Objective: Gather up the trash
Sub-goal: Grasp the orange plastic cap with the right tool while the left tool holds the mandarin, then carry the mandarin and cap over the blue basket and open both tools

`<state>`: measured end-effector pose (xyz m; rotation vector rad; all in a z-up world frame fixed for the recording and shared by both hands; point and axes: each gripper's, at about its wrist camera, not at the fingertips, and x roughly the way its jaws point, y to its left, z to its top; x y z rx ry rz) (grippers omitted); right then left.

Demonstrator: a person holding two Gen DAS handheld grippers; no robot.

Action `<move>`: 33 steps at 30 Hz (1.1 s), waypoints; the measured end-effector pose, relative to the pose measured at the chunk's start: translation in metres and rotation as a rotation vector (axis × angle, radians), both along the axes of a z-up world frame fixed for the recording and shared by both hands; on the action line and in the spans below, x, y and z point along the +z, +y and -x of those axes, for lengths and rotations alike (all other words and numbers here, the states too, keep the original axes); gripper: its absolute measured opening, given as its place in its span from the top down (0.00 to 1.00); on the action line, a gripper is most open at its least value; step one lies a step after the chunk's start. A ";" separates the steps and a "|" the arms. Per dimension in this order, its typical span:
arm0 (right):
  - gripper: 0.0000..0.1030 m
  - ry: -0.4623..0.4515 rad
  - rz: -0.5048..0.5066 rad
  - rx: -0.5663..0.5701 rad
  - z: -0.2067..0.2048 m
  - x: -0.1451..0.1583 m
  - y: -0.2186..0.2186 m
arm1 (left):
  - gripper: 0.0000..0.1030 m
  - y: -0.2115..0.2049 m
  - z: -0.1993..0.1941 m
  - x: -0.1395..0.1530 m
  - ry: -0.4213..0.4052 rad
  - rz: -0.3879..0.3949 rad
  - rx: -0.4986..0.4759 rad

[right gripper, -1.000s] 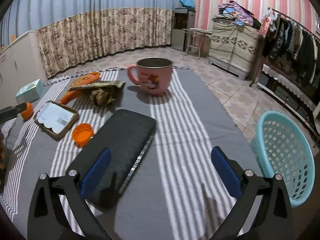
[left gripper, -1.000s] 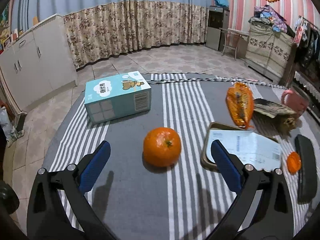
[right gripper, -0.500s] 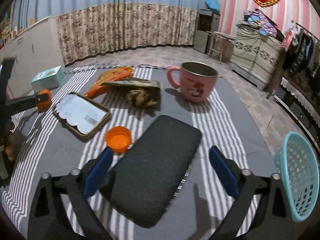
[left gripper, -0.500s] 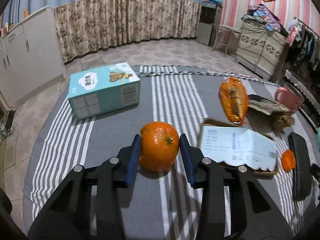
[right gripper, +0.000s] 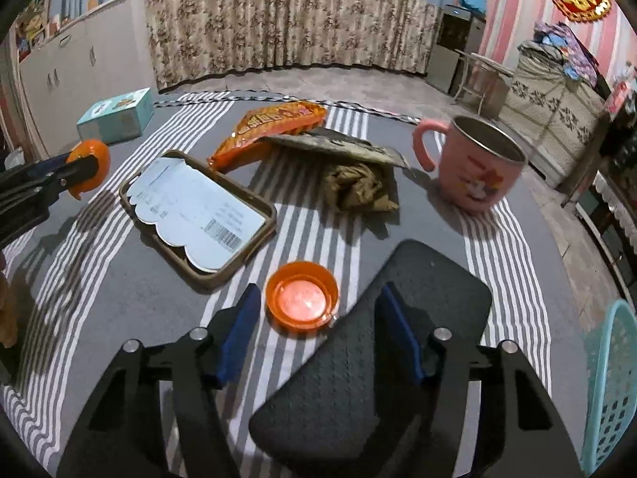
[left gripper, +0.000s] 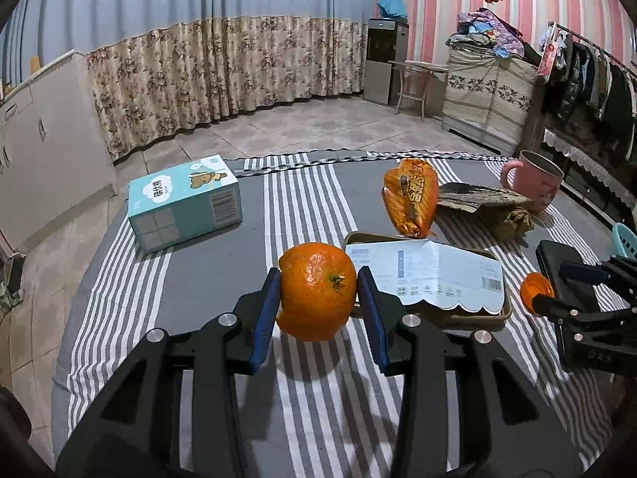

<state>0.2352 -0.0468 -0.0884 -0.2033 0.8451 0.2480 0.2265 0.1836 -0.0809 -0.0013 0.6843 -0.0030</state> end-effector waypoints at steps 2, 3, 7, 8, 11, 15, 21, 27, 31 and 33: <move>0.46 0.004 0.006 0.017 -0.002 0.000 0.006 | 0.63 0.004 -0.001 0.000 0.000 0.004 0.013; 0.49 0.009 0.010 0.026 -0.003 0.000 0.008 | 0.63 0.007 -0.001 0.000 -0.001 0.006 0.018; 0.61 0.046 0.032 0.048 -0.010 -0.008 0.015 | 0.63 0.014 -0.003 0.002 0.003 0.026 0.038; 0.61 0.046 0.022 0.047 -0.011 -0.009 0.015 | 0.63 0.014 -0.002 0.003 0.003 0.024 0.042; 0.61 0.030 -0.004 0.038 -0.009 -0.006 0.011 | 0.63 0.014 0.001 0.007 0.005 0.020 0.049; 0.61 -0.040 -0.044 0.027 0.003 0.015 -0.005 | 0.63 0.007 0.005 0.013 0.003 0.010 0.048; 0.61 -0.154 -0.082 -0.063 0.028 0.053 -0.067 | 0.63 -0.023 0.012 0.026 -0.010 0.027 0.040; 0.61 -0.206 -0.087 -0.180 0.053 0.076 -0.155 | 0.63 -0.079 0.028 0.042 -0.057 0.055 0.007; 0.61 -0.225 -0.054 -0.298 0.073 0.078 -0.225 | 0.63 -0.117 0.034 0.047 -0.068 0.065 -0.024; 0.61 -0.226 -0.051 -0.351 0.082 0.076 -0.257 | 0.63 -0.138 0.037 0.051 -0.078 0.064 -0.050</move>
